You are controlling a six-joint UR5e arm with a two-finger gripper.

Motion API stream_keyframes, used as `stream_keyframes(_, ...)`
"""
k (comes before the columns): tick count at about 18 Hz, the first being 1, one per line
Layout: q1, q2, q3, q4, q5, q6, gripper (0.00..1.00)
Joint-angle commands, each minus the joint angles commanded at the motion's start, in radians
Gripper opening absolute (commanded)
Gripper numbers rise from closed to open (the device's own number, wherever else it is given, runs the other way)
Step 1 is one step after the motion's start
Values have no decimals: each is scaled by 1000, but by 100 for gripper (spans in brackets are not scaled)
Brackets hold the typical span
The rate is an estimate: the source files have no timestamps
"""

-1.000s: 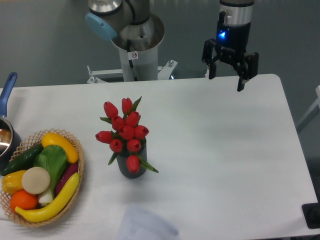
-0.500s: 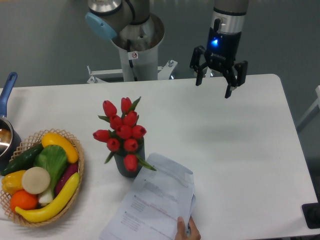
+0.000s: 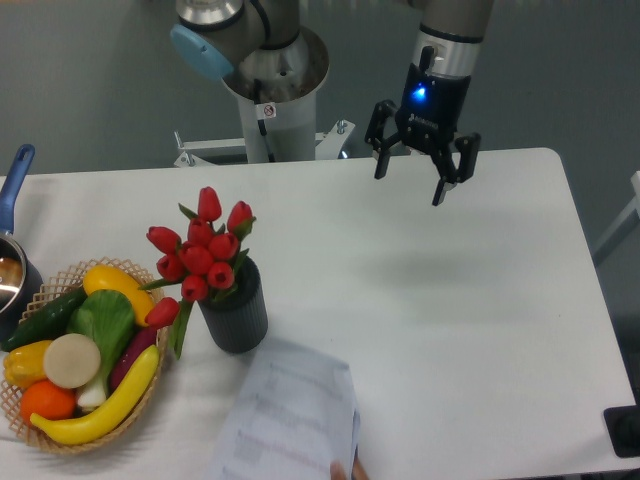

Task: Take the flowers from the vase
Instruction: 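Move the open gripper toward the red tulip bouquet, then lower the open gripper to the tulip stems above the vase rim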

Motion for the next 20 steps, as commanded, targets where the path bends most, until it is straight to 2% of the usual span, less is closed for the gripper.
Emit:
stream_keyframes(2,-17,-11,-23,29,-58,-2,100)
stream_keyframes(5,-58,-52,-32,34,-97,-2,100)
stream_keyframes(9,-106,-55,-66,37,-138,-2,100)
stream_keyframes(13,-107,-55,-113,39,-299,0,100)
stream_keyframes(15,-121,-55,-156,43,-356,3,100)
stream_keyframes(18,-159,-64,-158,52,-381,-3,100)
stream_keyframes(20,-173,-80,-154,100,-388,2,100)
